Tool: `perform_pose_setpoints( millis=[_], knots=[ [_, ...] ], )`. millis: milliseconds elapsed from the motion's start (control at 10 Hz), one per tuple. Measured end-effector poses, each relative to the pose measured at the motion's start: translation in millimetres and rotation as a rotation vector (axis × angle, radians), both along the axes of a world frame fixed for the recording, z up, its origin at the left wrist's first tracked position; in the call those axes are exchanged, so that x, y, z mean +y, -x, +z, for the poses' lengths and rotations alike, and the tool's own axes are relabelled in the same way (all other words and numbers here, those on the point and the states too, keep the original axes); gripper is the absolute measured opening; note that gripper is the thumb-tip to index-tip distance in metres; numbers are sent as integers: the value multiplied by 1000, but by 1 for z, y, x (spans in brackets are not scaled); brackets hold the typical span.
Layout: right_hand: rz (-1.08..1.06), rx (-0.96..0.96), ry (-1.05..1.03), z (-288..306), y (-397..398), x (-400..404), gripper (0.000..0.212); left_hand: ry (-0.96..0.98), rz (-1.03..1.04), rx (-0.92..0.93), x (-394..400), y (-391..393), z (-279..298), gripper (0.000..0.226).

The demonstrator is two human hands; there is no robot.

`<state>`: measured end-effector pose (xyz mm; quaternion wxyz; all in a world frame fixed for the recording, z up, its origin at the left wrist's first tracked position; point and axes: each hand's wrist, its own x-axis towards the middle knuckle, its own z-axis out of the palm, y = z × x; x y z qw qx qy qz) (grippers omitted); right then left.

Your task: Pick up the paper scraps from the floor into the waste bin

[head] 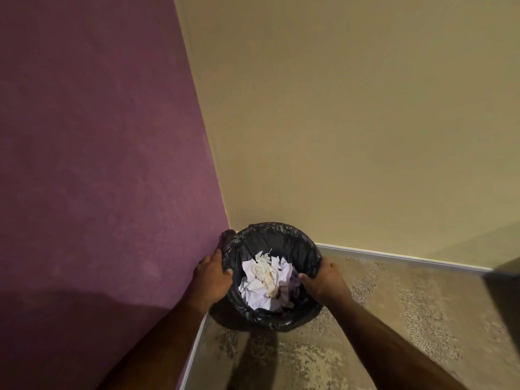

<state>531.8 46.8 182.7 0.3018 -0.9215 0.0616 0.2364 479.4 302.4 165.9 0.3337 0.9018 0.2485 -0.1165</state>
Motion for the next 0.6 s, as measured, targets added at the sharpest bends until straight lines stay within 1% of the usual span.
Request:
perform_pose_setpoints(
  millis=[100,200,300,400,500,600],
  knots=[
    [40,-17,35,10,1,4,79,-161,-97,29,-7,3,6,71],
    [172,-183,236,23,-2,9,93,-351,-231,-25,-17,5,21,75],
    [297,-290,350,31,1,12,95,-438,-289,-54,-23,10,33,74],
    [403,-413,420,46,6,13,91,-562,-387,-84,-29,18,60,72],
    [457,-490,480,57,10,11,85,-607,-437,-140,-35,23,80,72],
    [506,-582,459,66,20,14,78,-586,-493,-182,-50,26,107,70]
  ],
)
